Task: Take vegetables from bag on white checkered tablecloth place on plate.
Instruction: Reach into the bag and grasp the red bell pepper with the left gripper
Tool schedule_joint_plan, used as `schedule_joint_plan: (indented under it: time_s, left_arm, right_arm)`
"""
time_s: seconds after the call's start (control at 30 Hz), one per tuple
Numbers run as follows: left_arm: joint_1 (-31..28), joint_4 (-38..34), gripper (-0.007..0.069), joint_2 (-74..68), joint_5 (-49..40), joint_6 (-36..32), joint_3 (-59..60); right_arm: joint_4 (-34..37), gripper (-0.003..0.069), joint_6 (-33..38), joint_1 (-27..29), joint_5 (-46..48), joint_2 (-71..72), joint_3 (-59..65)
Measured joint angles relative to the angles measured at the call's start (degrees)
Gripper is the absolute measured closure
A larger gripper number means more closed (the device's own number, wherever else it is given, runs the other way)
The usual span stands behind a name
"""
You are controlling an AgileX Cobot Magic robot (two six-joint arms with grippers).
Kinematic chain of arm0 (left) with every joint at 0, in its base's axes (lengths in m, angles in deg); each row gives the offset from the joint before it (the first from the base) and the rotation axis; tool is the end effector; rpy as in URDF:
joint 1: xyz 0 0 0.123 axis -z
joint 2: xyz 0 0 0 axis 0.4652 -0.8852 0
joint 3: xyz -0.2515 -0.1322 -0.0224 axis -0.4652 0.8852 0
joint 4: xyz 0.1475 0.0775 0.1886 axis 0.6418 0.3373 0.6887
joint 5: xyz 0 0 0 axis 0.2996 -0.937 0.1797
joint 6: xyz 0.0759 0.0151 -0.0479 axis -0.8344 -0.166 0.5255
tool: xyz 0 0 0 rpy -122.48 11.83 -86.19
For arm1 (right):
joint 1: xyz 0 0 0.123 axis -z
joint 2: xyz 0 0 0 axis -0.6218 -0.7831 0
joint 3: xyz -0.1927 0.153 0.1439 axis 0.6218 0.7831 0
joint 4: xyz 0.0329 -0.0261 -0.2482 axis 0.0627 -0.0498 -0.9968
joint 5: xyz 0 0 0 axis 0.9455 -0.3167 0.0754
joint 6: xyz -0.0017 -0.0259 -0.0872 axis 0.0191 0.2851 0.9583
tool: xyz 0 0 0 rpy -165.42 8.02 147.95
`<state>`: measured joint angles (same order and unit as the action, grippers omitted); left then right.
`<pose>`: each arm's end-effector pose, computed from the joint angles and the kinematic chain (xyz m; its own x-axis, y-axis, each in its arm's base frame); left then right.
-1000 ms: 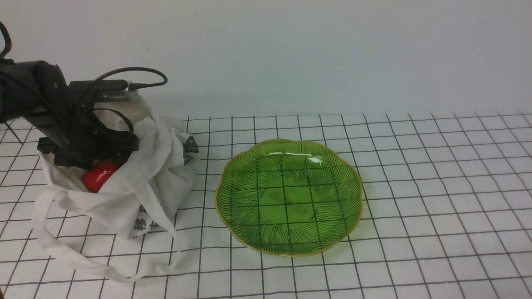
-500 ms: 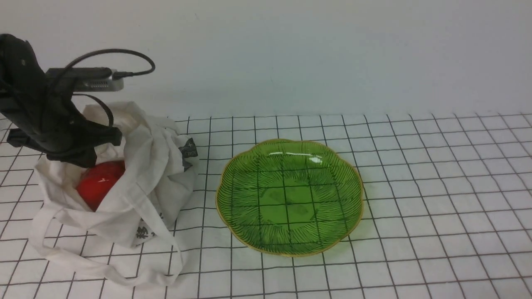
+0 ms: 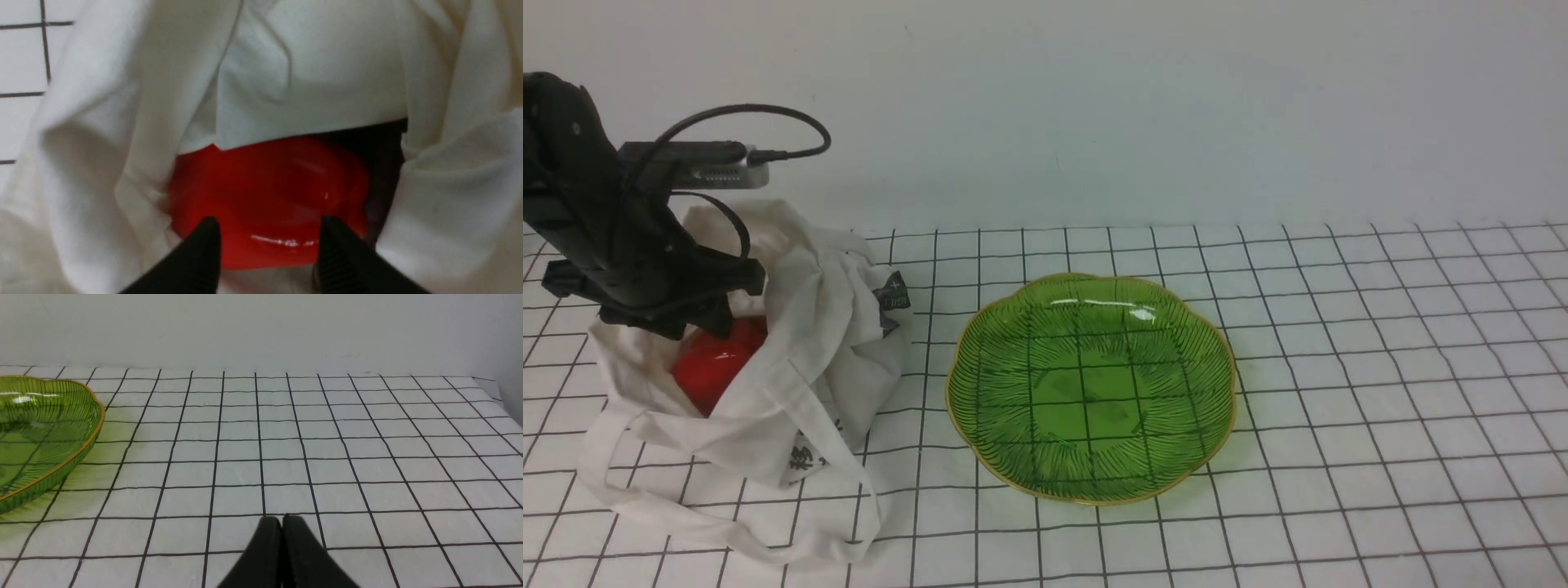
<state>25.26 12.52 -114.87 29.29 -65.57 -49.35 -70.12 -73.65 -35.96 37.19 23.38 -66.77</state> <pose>0.3715 0.0138 0.2315 -0.9356 -0.0320 -0.3517 -0.0270 0.9995 -0.0191 0.0516 -0.0022 0.1720 -0.3098 -0.0284 -0.9504 0.0304 0.9987 -0.0397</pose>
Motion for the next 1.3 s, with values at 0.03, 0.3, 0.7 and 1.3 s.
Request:
schedule_joint_plan:
  time_s: [0.03,0.3,0.7,1.3]
  left_arm:
    - [0.00,-0.33,0.0176,-0.50,0.65,0.22,0.00]
    - [0.00,2.31,-0.0058,-5.56,5.64,3.69,0.00]
    - [0.27,11.54,-0.0057,-9.02,8.63,12.05,-1.30]
    - [0.09,9.77,0.0624,-6.23,-0.84,11.15,-0.11]
  right_arm:
    - [0.00,0.0675,0.00,0.00,0.00,0.00,0.00]
    - [0.00,0.0675,0.00,0.00,0.00,0.00,0.00]
    - [0.00,0.0675,0.00,0.00,0.00,0.00,0.00]
    - [0.00,0.0675,0.00,0.00,0.00,0.00,0.00]
